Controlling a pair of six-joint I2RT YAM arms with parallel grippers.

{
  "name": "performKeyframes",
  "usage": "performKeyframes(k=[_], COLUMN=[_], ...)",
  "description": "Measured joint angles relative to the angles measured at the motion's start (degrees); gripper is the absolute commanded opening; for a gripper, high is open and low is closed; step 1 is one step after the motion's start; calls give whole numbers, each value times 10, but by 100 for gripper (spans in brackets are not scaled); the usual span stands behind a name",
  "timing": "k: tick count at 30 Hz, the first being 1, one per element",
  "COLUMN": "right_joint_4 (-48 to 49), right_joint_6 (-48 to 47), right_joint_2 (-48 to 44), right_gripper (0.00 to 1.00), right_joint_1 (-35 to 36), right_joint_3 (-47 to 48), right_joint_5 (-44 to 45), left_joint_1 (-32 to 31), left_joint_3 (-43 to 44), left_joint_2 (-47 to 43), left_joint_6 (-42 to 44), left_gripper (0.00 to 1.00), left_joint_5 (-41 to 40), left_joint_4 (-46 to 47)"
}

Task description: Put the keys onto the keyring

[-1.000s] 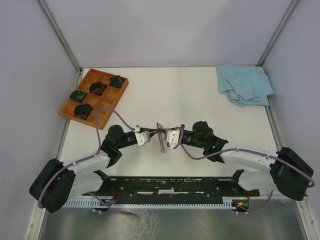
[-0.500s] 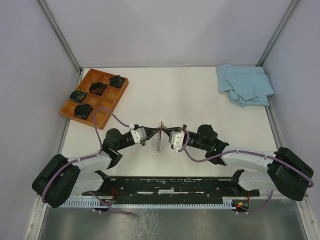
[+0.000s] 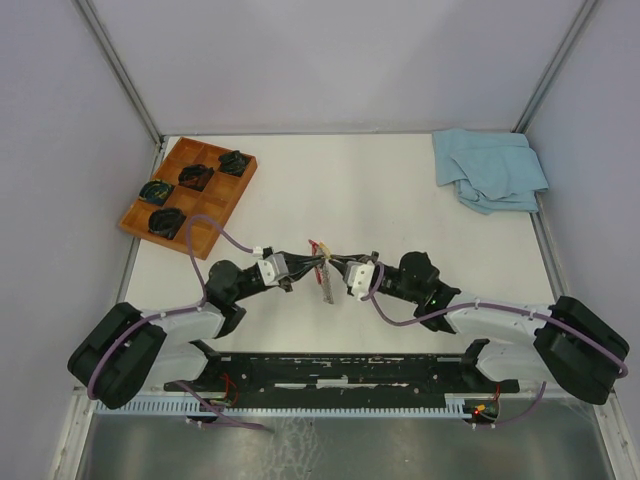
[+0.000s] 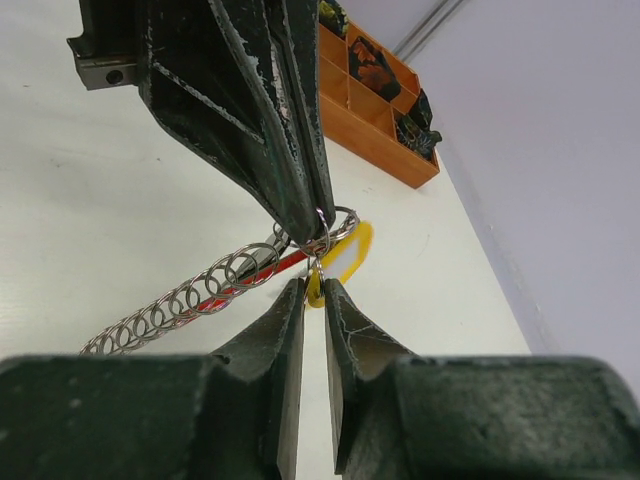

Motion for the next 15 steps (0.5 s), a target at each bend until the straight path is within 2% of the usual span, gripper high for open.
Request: performKeyframes(k=[15], right_joint_4=[-54], right_joint_6=[15], right_joint_2=[-45], right_gripper=[37], right_joint_1=[-5], right_joint_3=[0], right_joint_5=[10], left_joint_1=[-1], left_joint_3=[0], left_joint_2=[14], left_joint_6=[0], left_gripper=[3], left_joint_5=[10], left_joint_4=[12])
